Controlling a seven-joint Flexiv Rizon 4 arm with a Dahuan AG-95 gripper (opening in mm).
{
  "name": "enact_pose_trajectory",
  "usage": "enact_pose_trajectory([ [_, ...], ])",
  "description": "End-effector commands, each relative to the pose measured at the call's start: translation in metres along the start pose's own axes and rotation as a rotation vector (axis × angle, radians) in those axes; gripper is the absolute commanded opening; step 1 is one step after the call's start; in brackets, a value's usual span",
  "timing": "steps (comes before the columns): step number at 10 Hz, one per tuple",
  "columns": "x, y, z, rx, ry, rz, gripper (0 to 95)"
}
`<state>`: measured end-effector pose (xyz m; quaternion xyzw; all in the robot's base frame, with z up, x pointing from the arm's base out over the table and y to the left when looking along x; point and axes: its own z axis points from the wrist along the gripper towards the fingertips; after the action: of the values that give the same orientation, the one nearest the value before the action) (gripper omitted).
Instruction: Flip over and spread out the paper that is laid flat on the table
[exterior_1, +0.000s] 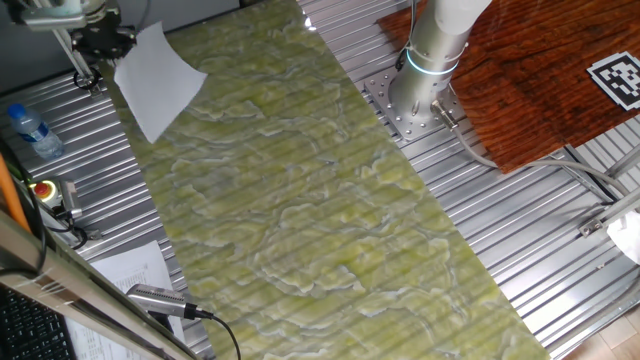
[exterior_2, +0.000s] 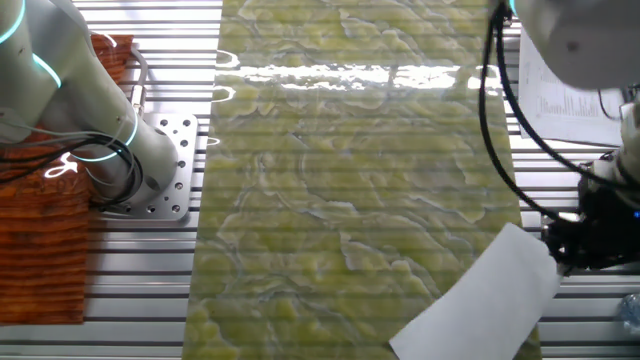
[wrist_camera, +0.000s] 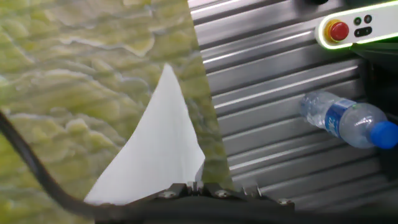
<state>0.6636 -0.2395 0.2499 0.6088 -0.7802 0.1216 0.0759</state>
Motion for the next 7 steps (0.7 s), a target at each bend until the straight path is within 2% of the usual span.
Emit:
enact_pose_trajectory([
  [1, 0.0007, 0.0013, -0.0074, -0.006, 0.0, 0.0, 0.0],
  [2, 0.0003, 0.0024, -0.0087, -0.006, 0.002, 0.005, 0.0],
  [4, -0.0005, 0.0041, -0.0088, -0.016, -0.025, 0.082, 0.0],
  [5, -0.0005, 0.0041, -0.0088, -0.027, -0.064, 0.197, 0.0],
  [6, -0.0005, 0.0041, -0.0088, -0.023, -0.074, 0.244, 0.0],
  [7, -0.0005, 0.0041, -0.0088, -0.021, -0.065, 0.252, 0.0],
])
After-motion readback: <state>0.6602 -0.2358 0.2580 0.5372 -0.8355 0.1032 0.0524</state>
